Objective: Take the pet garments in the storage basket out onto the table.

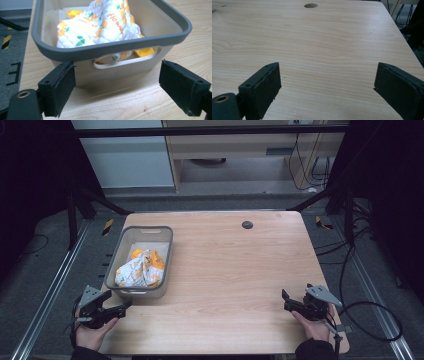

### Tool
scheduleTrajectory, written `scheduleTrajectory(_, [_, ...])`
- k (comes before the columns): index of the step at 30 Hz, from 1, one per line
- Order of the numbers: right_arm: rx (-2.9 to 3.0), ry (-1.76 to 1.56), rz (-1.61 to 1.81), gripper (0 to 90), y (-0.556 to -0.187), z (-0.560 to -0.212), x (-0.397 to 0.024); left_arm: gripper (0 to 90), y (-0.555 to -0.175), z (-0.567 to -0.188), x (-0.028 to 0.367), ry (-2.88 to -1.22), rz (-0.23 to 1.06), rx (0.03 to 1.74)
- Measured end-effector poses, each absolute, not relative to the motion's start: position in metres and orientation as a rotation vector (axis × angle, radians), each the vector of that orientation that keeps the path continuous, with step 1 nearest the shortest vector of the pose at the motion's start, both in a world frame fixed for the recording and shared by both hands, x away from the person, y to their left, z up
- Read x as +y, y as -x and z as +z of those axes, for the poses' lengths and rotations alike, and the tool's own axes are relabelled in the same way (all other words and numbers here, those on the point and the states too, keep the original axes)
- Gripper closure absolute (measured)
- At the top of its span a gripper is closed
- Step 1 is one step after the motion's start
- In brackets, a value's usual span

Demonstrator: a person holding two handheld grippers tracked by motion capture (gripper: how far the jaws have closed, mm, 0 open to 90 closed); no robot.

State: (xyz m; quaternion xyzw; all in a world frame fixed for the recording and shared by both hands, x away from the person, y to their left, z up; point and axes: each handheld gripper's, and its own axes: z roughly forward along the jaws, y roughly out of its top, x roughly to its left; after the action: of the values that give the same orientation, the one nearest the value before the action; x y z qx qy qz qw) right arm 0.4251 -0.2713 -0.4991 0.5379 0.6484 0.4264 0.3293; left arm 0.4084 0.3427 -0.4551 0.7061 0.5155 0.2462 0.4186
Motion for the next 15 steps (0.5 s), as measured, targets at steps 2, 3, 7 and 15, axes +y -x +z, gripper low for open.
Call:
scheduleTrajectory(2, [1.699,-1.399,1.117,6.9,-0.426,-0.499,-0.271,14.1,-0.409,-0.452,0.344,-1.755,0.621,1.294])
scheduleTrajectory(3, [1.700,-1.398,1.112,6.9,-0.426,-0.500,-0.271,14.1,-0.409,-0.451,0.344,-1.751,0.621,1.292])
scheduleTrajectory(7, [1.703,-1.401,1.108,6.8,-0.426,-0.500,-0.271,14.4,-0.409,-0.444,0.344,-1.750,0.632,1.280])
scheduleTrajectory(15, [1.700,-1.407,1.097,6.9,-0.426,-0.501,-0.271,14.6,-0.411,-0.431,0.347,-1.717,0.634,1.267])
